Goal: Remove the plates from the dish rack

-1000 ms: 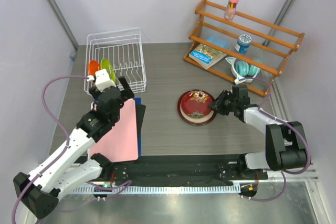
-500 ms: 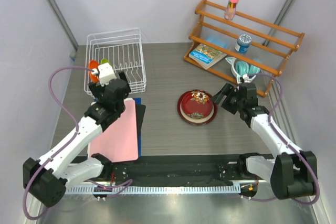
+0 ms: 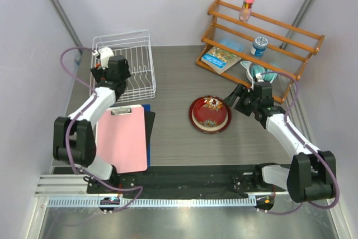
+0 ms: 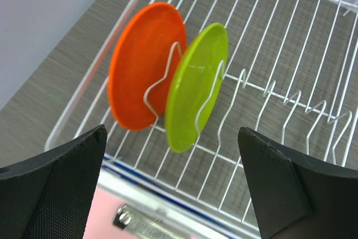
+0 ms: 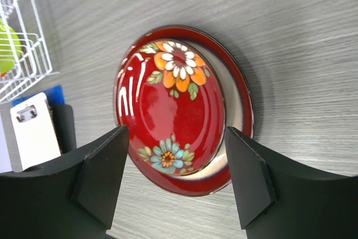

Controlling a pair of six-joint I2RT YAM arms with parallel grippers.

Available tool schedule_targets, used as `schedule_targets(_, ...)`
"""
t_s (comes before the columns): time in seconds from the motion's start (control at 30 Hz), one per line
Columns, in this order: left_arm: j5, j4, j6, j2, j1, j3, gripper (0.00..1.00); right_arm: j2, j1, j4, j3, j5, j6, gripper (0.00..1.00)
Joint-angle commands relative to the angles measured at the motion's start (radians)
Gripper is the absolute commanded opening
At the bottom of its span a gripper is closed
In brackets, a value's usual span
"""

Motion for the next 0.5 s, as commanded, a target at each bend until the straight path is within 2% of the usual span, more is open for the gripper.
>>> schedule_targets(0.0,0.072,0.076,0.013,0.091,0.032,0.076,0.99,0.053,-0.003,0.068,0.025,-0.037,-0.018,0.73)
schedule_targets(0.17,0.081,0.04,-0.01,0.221,0.075,0.147,0.99,0.12,-0.003,0.088,0.02,-0.064,-0.027,0.72)
schedule_targets(0.33,0.078,0.047,-0.017,0.263,0.095,0.162,0.97,0.153,-0.005,0.098,0.018,-0.064,-0.042,0.72)
schedule_targets(0.4,0.084,0.05,-0.01,0.275,0.095,0.17,0.8,0.17,-0.005,0.105,0.017,-0.07,-0.044,0.72)
schedule_targets(0.47,0.072,0.047,-0.023,0.269,0.095,0.164,0.76,0.18,-0.003,0.105,0.017,-0.074,-0.047,0.72)
